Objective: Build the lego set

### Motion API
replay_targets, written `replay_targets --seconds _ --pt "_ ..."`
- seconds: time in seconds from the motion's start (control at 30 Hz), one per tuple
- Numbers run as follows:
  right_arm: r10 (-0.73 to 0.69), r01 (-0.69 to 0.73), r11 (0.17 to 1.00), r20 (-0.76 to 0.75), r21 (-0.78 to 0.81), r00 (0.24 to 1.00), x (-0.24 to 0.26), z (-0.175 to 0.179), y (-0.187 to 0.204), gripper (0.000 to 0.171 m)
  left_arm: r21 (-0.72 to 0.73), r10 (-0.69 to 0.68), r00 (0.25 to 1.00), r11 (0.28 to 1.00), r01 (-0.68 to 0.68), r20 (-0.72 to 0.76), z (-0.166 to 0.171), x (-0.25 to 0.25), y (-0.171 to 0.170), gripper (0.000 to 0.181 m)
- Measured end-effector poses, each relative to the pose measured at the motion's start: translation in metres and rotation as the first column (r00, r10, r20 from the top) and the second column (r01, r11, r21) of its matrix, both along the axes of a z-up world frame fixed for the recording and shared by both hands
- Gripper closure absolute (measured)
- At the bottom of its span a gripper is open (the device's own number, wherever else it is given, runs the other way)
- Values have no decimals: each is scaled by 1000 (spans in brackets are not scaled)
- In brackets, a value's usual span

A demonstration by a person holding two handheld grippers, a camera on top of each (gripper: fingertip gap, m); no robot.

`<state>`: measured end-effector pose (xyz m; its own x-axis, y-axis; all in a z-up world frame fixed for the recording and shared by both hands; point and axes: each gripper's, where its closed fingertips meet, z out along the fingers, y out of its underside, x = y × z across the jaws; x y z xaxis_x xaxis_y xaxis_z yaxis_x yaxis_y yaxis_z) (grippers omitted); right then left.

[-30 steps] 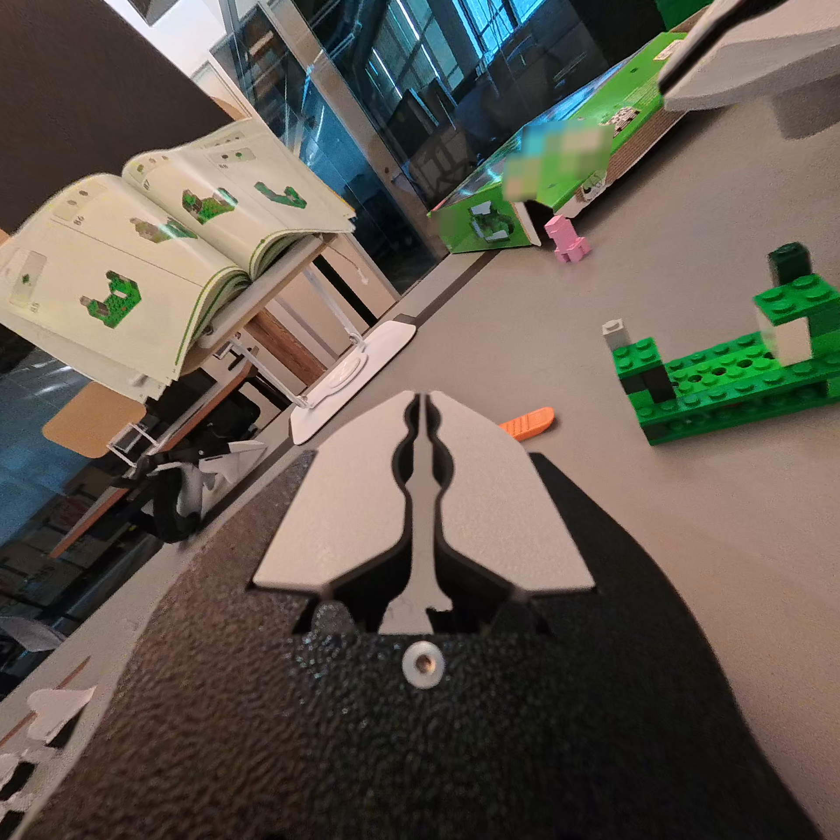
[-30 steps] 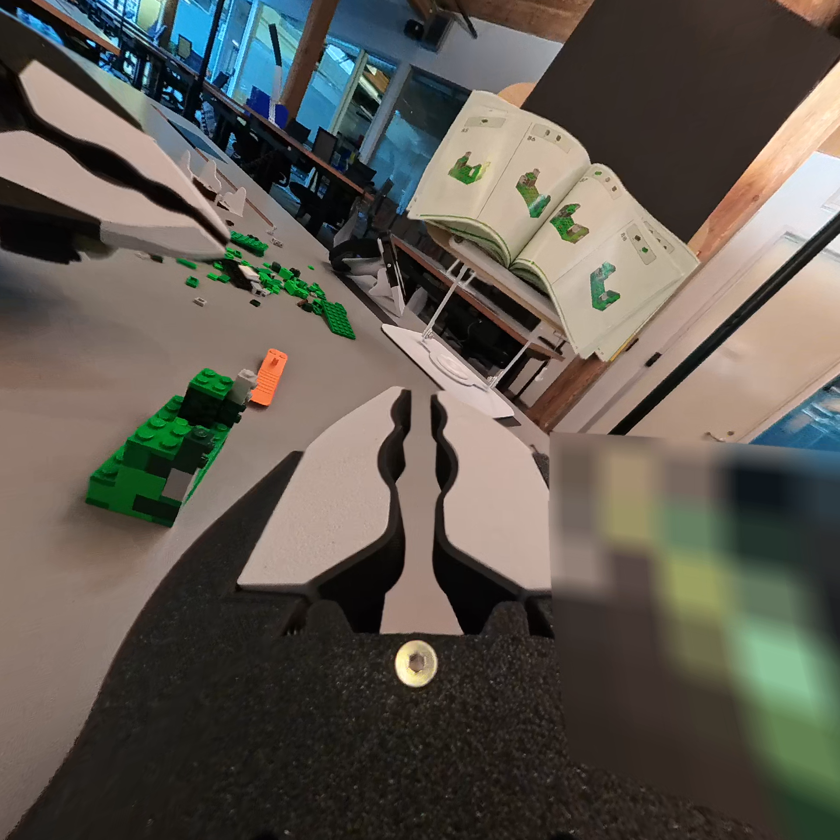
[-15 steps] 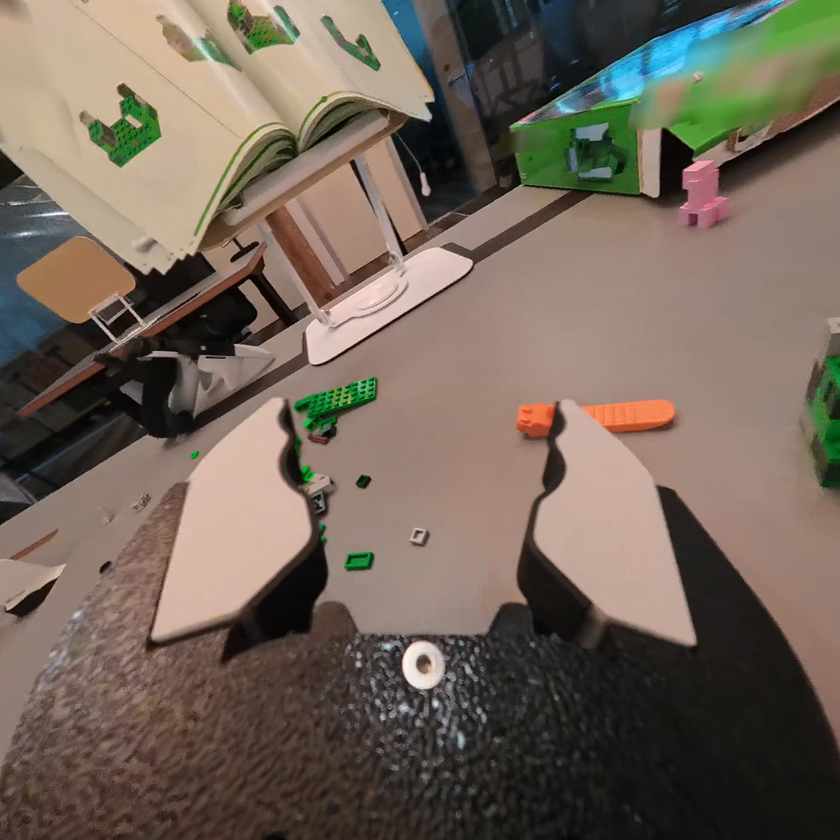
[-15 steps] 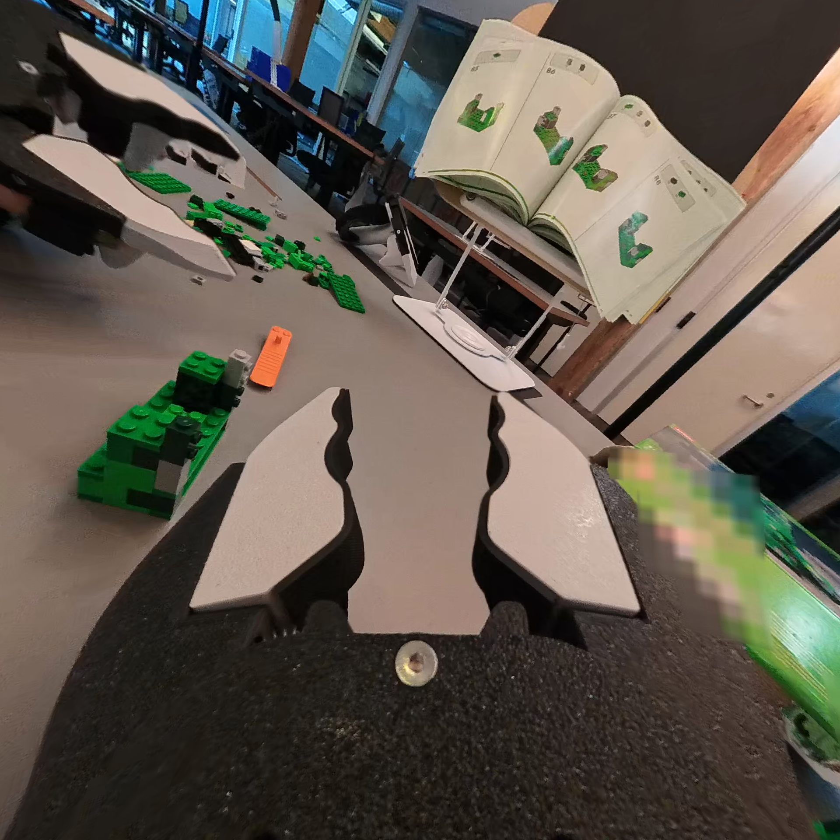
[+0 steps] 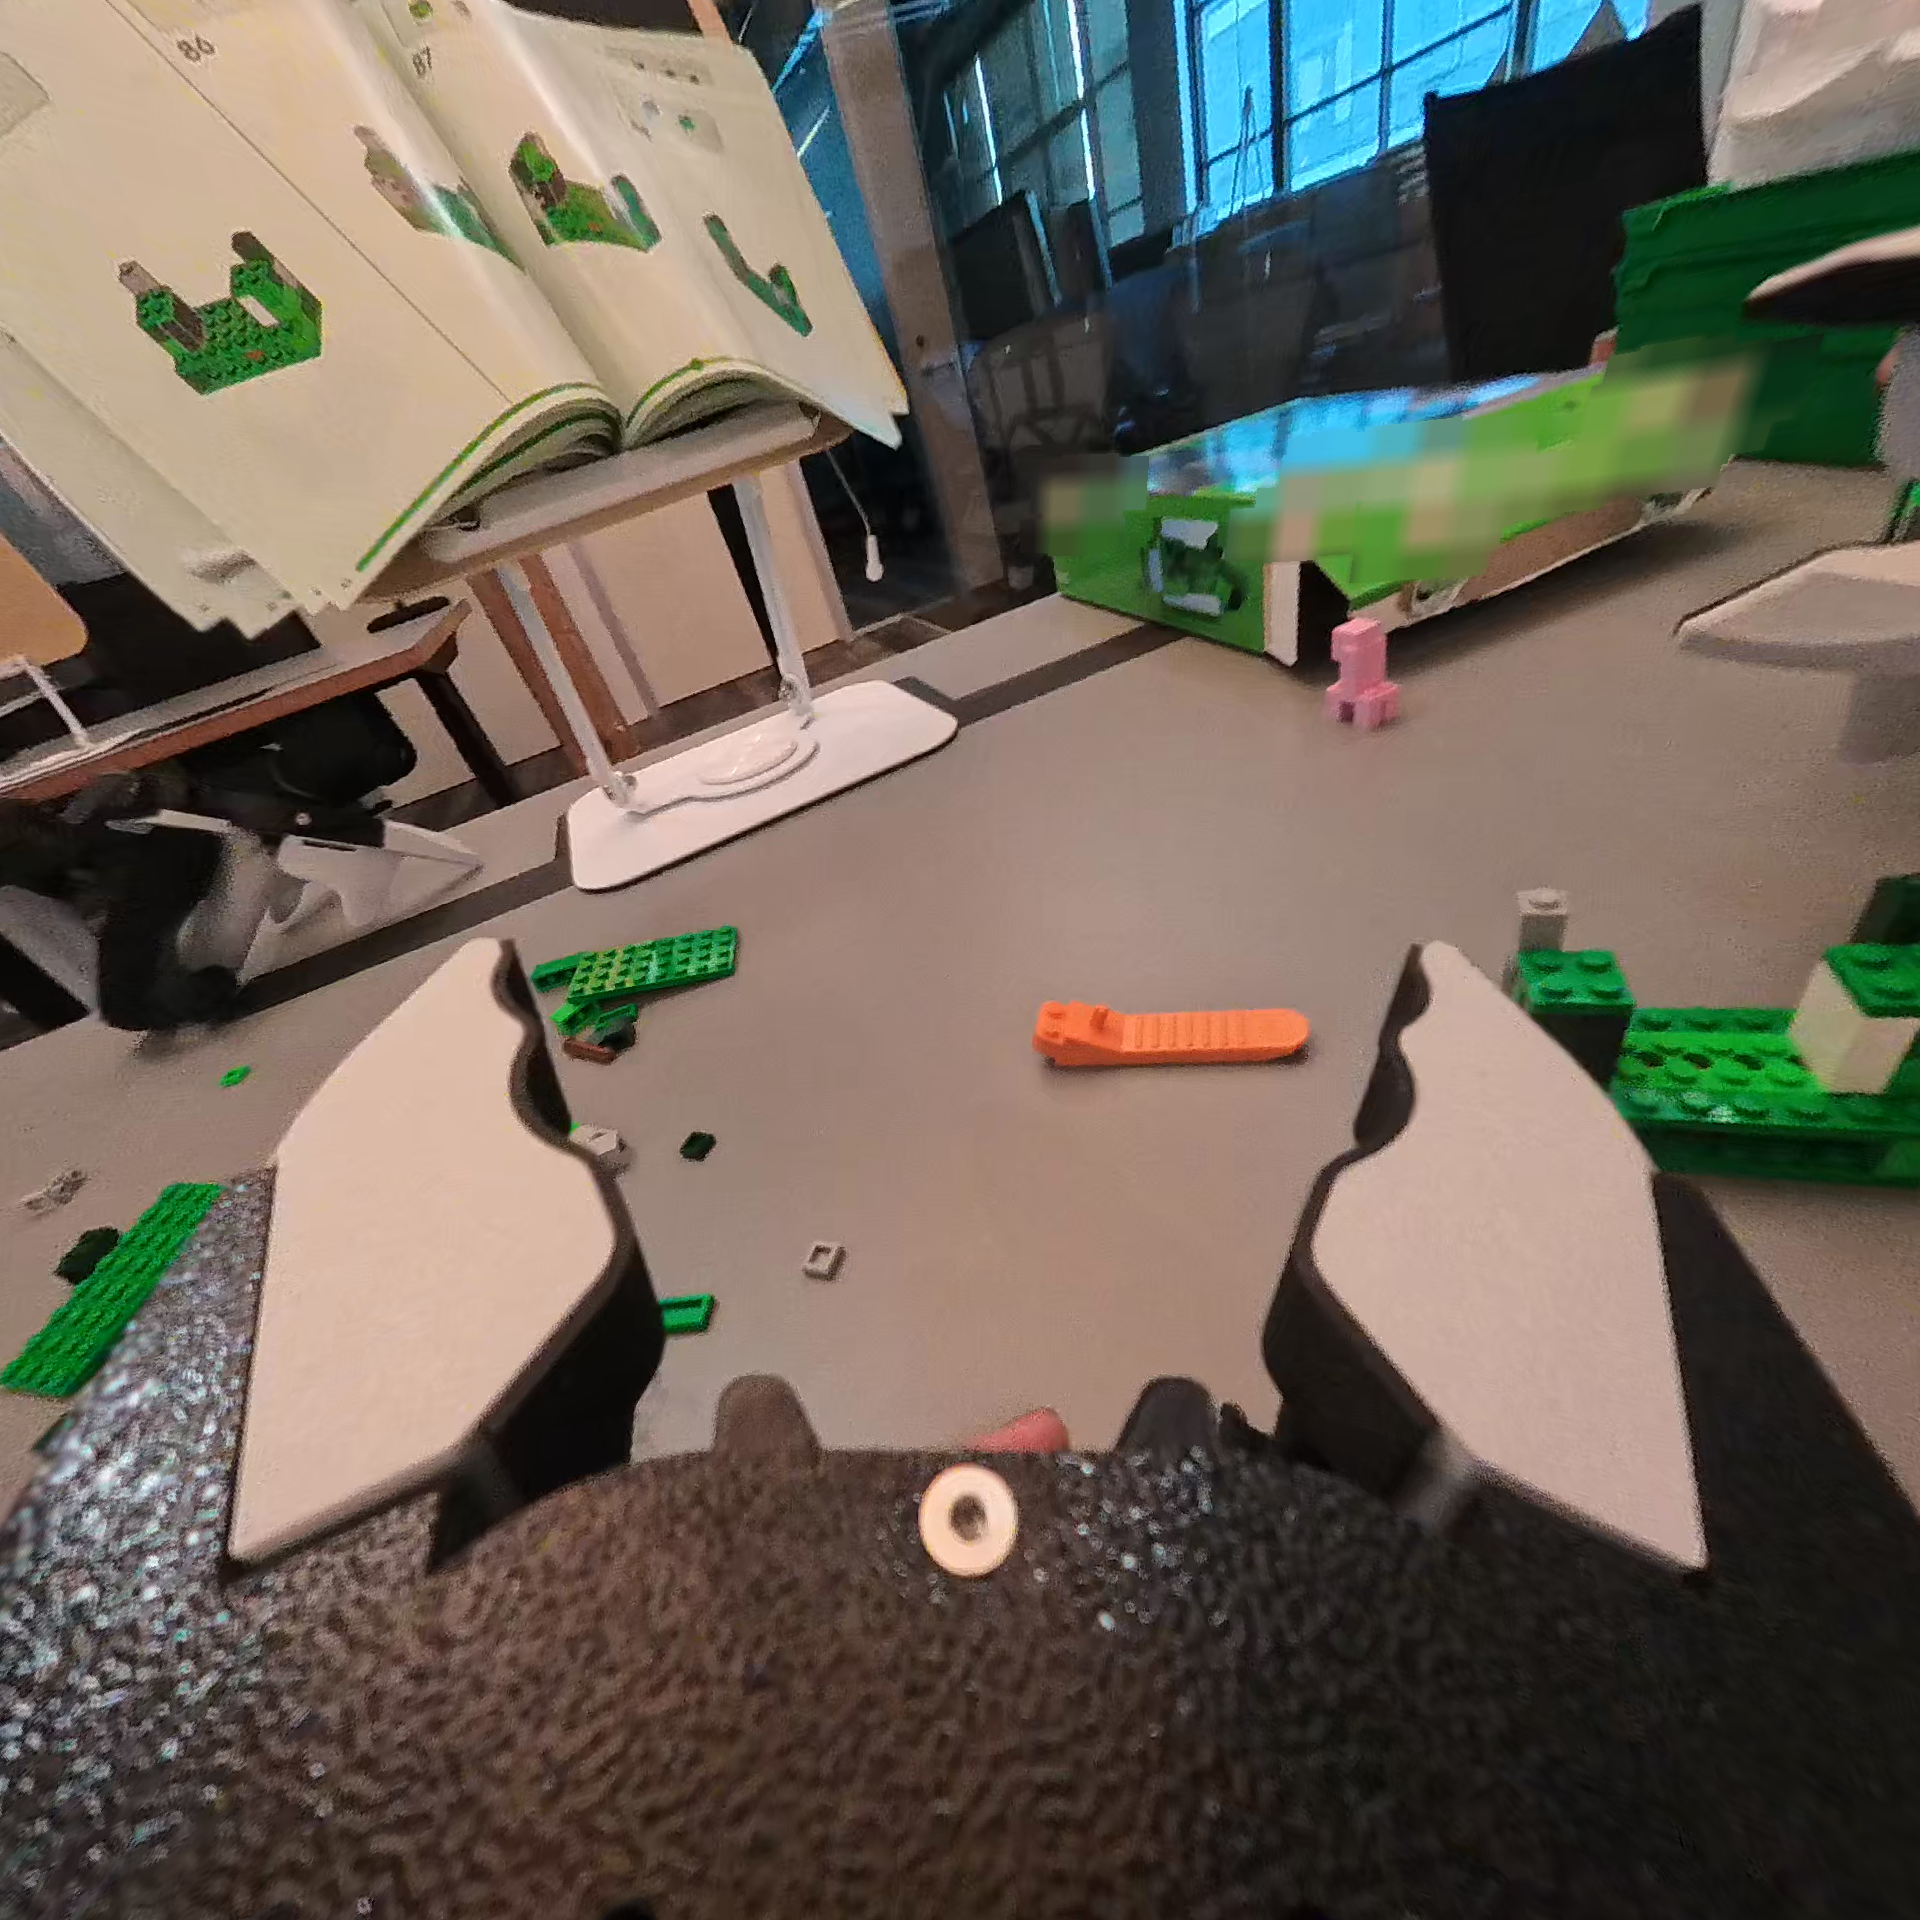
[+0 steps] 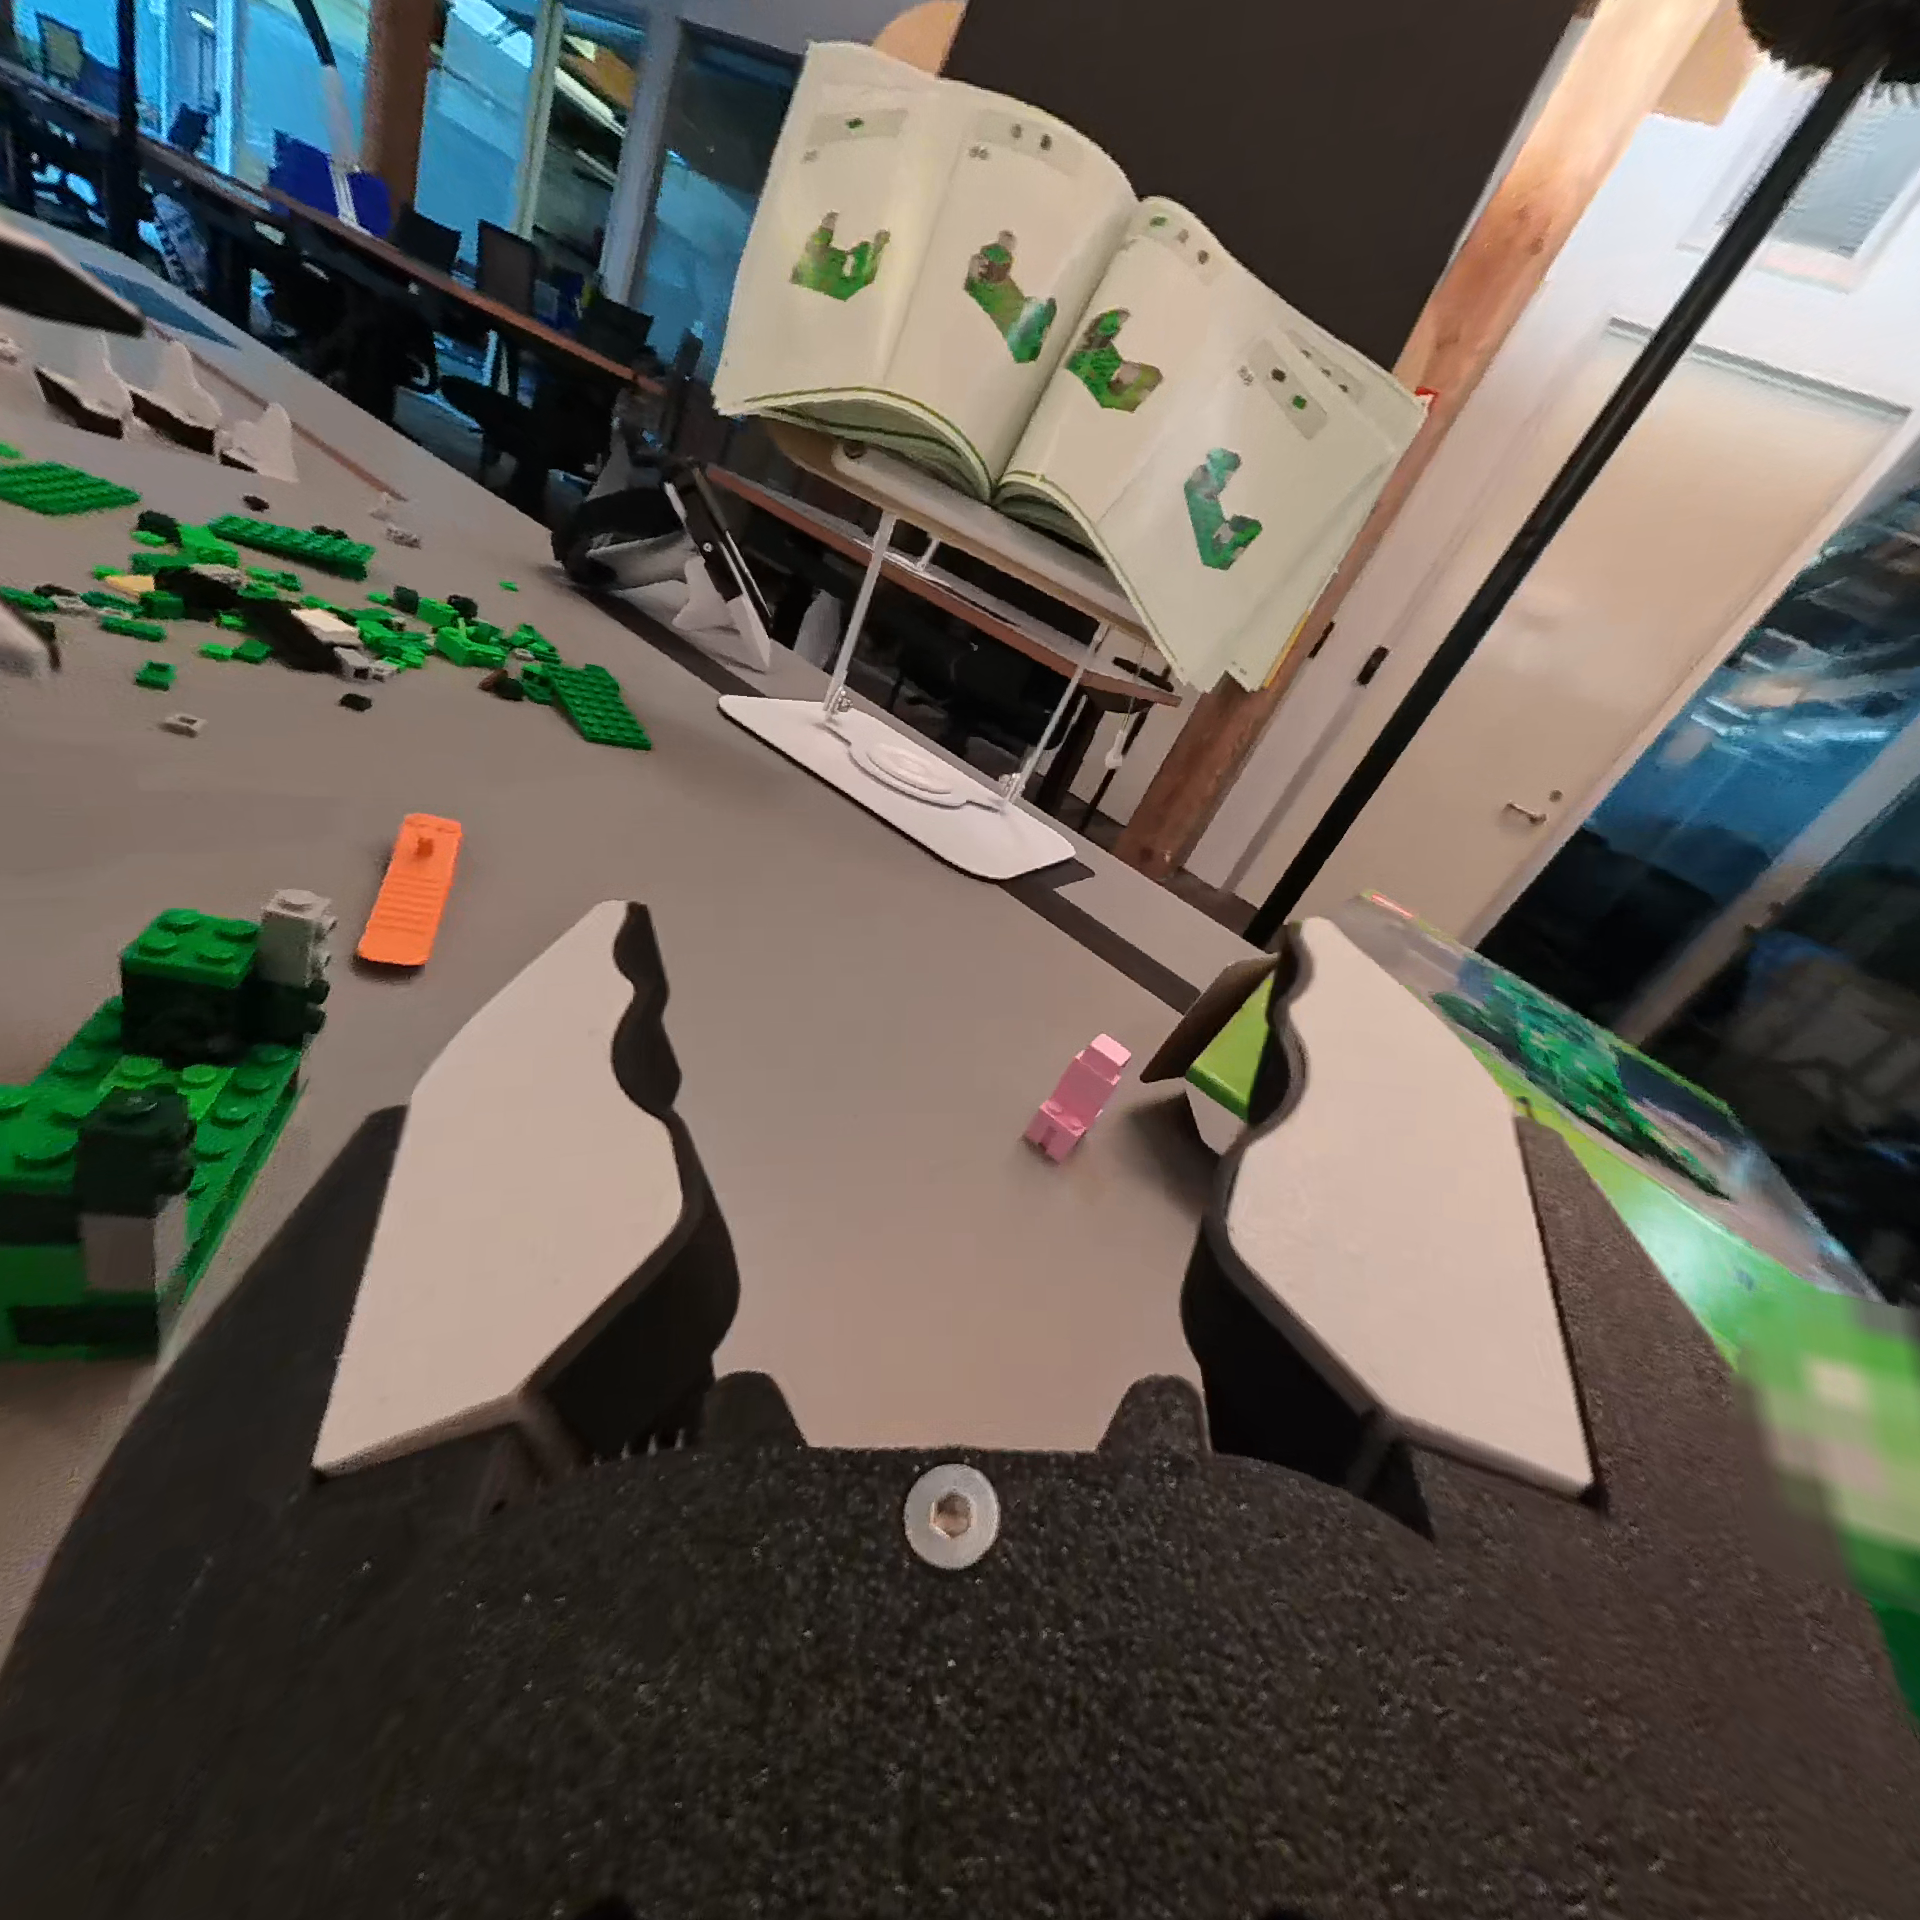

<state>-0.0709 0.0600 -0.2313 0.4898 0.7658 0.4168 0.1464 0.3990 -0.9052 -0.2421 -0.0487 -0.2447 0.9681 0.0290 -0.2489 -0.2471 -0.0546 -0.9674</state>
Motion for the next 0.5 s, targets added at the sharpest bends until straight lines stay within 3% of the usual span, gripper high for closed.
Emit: replay_targets --seconds 0.1,0.17,0.23,0.3,0.4,0.47,0.5 --pt "36 -36 998 12 49 999 -5 3 -10 77 40 -38 999 999 37 30 7 3 0 37" --pt "51 -53 995 23 82 998 -10 7 -16 78 58 -81 994 995 77 72 11 4 1 38" --pt "-16 -13 960 103 279 995 -16 21 -17 80 98 -118 985 990 106 127 23 2 2 48" --pt "-153 19 850 212 526 965 -24 38 -17 81 178 -162 977 974 137 137 46 -1 2 64" --pt "-330 -72 576 313 814 890 -45 61 -29 88 237 -242 969 945 224 49 84 3 12 101" --pt "-308 -144 525 345 839 887 -58 74 -44 111 245 -286 957 926 287 -41 112 9 25 117" --pt "-244 -192 550 375 813 894 -65 79 -56 114 243 -321 943 911 333 -88 126 16 31 125"
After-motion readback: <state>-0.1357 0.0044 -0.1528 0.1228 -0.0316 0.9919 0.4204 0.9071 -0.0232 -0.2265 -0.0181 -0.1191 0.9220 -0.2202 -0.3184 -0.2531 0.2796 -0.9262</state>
